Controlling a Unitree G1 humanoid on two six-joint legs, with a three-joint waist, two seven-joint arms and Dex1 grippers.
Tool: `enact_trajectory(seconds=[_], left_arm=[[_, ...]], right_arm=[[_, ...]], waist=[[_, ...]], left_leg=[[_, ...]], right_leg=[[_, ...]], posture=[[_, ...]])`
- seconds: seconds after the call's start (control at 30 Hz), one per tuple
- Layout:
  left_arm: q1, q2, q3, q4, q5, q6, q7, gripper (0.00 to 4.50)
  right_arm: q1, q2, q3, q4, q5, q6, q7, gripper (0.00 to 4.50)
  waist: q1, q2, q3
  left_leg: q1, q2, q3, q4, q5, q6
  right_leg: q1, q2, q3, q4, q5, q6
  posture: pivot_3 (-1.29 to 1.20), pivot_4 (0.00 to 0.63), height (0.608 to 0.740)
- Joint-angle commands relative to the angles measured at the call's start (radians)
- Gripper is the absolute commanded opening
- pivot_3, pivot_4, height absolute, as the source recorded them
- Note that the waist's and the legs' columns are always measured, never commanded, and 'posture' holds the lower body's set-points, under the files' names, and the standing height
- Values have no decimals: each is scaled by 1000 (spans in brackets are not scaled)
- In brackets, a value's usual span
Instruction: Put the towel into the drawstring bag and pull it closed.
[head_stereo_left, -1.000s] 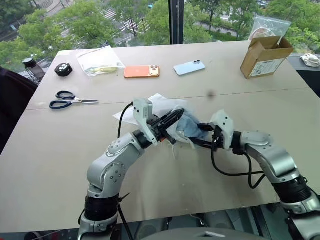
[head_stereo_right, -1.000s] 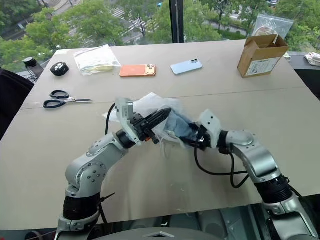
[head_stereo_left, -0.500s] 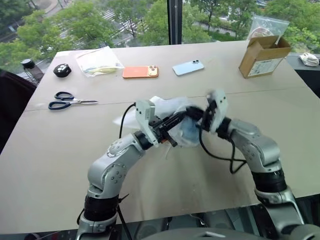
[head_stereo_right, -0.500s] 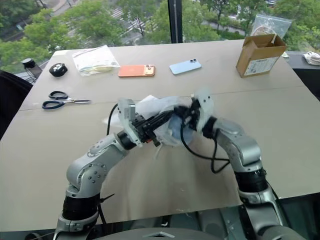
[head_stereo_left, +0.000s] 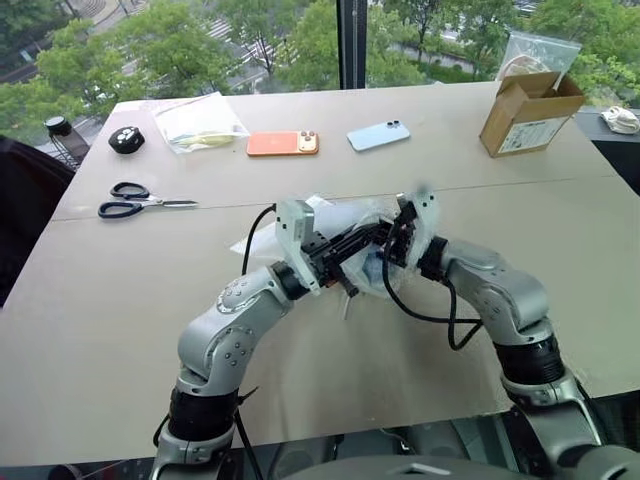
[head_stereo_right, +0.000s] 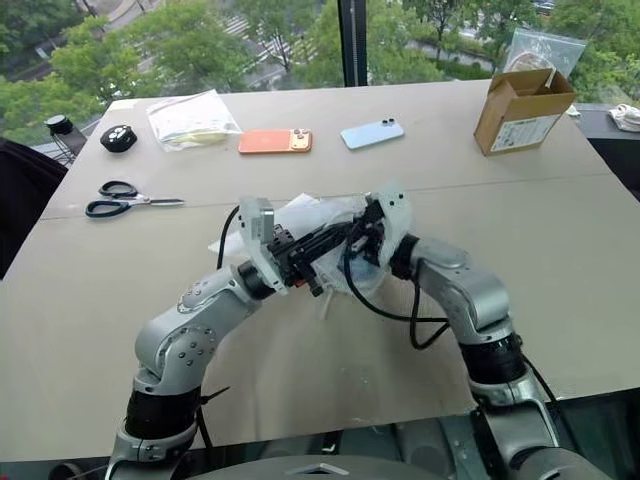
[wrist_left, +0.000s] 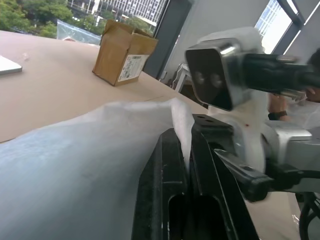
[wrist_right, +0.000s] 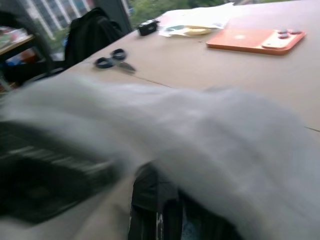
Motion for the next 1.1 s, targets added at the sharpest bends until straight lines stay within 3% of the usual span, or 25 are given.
enact_trajectory(seconds=[0.03, 0.07, 0.17, 0.3, 0.47, 0.73, 1.1], left_arm=[[-8, -2, 8, -14, -9, -17, -2, 0], [-8, -3, 11, -13, -10, -17, 2, 0], [-13, -3, 19, -6, -11, -13, 13, 0], [-21, 3, 32, 6, 0, -25, 11, 0], [-25, 8, 49, 13, -5, -27, 10, 0], [-28, 4, 48, 22, -4, -29, 11, 0], [-20, 24, 57, 13, -15, -16, 6, 0]], right_arm=[[12, 12, 0, -52, -14, -58, -14, 51], [18, -7, 6, -49, -35, -100, 12, 51], [38, -132, 25, -129, 56, -21, 176, 927], [46, -201, -53, -121, 52, -82, 193, 2579], [52, -343, -145, -124, 150, -24, 302, 2579], [140, -444, -62, -34, -81, -196, 290, 2579], [186, -484, 5, 98, -289, -464, 339, 2579]], waist=[[-2, 0, 0], [-2, 0, 0], [2, 0, 0], [-4, 0, 0], [1, 0, 0], [3, 0, 0], [4, 0, 0]], left_leg=[[0, 0, 0, 0, 0, 0], [0, 0, 0, 0, 0, 0], [0, -1, 1, 0, 0, 0], [0, 0, 0, 0, 0, 0], [0, 0, 0, 0, 0, 0], [0, 0, 0, 0, 0, 0], [0, 0, 1, 1, 0, 0]], right_leg=[[0, 0, 0, -1, 0, 0], [0, 0, 0, -1, 0, 0], [0, 0, 0, -1, 0, 0], [1, 0, -1, -1, 0, 0], [1, 0, -1, -1, 0, 0], [2, 0, 0, -2, 0, 0], [2, 0, -1, -2, 0, 0]], posture=[[0, 150, 734], [0, 150, 734], [0, 150, 734], [0, 150, 734], [0, 150, 734], [0, 150, 734], [0, 150, 734]])
